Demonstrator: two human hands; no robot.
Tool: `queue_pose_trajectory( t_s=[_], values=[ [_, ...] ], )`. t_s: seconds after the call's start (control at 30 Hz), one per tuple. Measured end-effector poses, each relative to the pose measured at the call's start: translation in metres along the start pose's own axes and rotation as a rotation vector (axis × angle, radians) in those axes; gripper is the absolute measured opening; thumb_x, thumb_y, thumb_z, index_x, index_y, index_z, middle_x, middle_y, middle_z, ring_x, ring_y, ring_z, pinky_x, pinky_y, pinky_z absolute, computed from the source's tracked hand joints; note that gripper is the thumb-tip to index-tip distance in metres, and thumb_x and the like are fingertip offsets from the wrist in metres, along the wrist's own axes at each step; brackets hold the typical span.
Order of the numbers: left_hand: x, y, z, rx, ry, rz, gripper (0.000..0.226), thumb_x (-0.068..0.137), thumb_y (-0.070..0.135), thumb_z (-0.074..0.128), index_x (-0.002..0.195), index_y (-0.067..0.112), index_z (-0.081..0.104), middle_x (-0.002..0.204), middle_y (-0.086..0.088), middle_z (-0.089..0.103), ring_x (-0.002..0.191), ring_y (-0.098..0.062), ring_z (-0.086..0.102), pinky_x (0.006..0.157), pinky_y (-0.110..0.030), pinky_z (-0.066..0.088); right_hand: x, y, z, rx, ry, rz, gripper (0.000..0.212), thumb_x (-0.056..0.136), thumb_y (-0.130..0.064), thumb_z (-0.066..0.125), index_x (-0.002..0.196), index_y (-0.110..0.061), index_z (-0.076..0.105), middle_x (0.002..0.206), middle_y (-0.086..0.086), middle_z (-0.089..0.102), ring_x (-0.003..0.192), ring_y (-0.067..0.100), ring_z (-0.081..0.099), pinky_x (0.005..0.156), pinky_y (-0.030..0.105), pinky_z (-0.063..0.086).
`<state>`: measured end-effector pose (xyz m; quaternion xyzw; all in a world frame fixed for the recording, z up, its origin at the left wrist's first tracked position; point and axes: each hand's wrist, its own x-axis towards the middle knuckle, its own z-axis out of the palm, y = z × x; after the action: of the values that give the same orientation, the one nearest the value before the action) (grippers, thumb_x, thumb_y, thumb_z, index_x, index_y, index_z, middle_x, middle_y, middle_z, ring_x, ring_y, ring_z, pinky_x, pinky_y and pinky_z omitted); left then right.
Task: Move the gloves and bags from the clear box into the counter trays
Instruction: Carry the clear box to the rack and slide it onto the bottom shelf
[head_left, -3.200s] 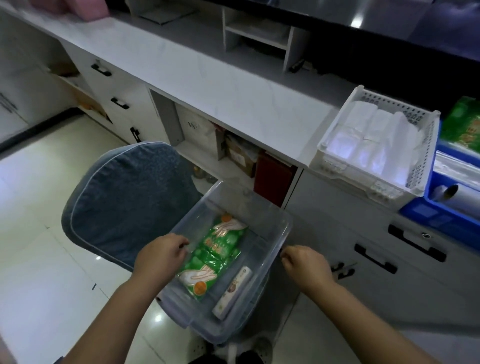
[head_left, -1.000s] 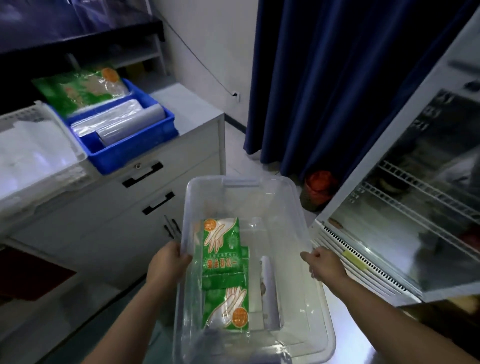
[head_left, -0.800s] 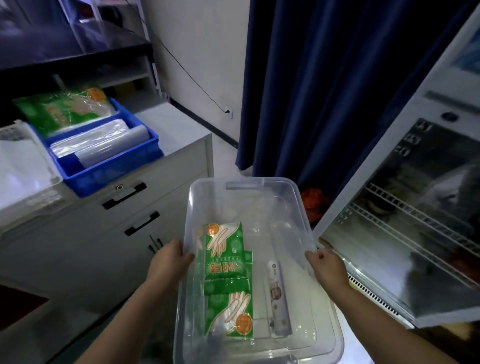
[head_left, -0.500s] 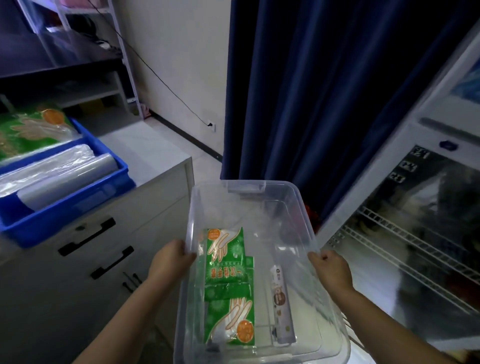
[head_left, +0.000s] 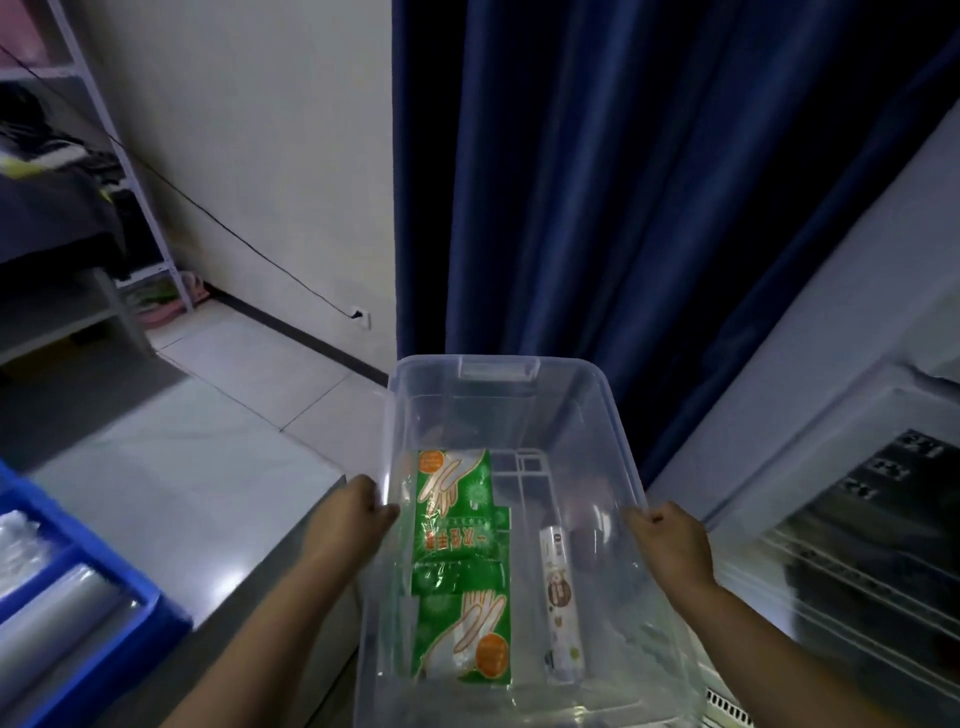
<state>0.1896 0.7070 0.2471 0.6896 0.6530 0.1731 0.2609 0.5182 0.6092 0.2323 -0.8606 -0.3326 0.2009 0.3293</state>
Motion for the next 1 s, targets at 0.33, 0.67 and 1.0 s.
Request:
queue_pose_trajectory(
  t_s=[0.33,0.67,1.0],
  values=[
    [0.142,0.018,0.001,0.013,0.075,-0.044,0.022,0.084,0.028,0.062,0.086,0.008,0.055,0.078,-0.009,0.06,0.072,-0.027,0.054,0.057,-0.03,0.036,0.14,-0.07,0.052,0.093,-0.097,-0.016,0.026,0.081,-0.03,0.062,0.064,-0.012,0.054,0.059,0.0,0.058,0.053,0.015,0.053,0.05,0.027,0.044],
    [0.261,0.038,0.012,-0.014,0.169,-0.274,0.022,0.083,0.028,0.064,0.079,0.011,0.051,0.078,-0.009,0.06,0.074,-0.027,0.053,0.059,-0.031,0.033,0.308,-0.153,0.125,0.073,-0.294,-0.109,0.024,0.081,-0.027,0.066,0.067,-0.009,0.055,0.061,0.006,0.06,0.055,0.021,0.055,0.052,0.028,0.045],
    [0.343,-0.003,-0.008,-0.086,0.24,-0.493,0.027,0.077,0.024,0.068,0.068,0.019,0.044,0.068,-0.002,0.056,0.068,-0.024,0.052,0.059,-0.029,0.036,0.388,-0.252,0.22,0.042,-0.472,-0.212,0.027,0.08,-0.024,0.068,0.064,-0.011,0.052,0.057,0.007,0.055,0.055,0.023,0.052,0.055,0.035,0.049]
  ],
)
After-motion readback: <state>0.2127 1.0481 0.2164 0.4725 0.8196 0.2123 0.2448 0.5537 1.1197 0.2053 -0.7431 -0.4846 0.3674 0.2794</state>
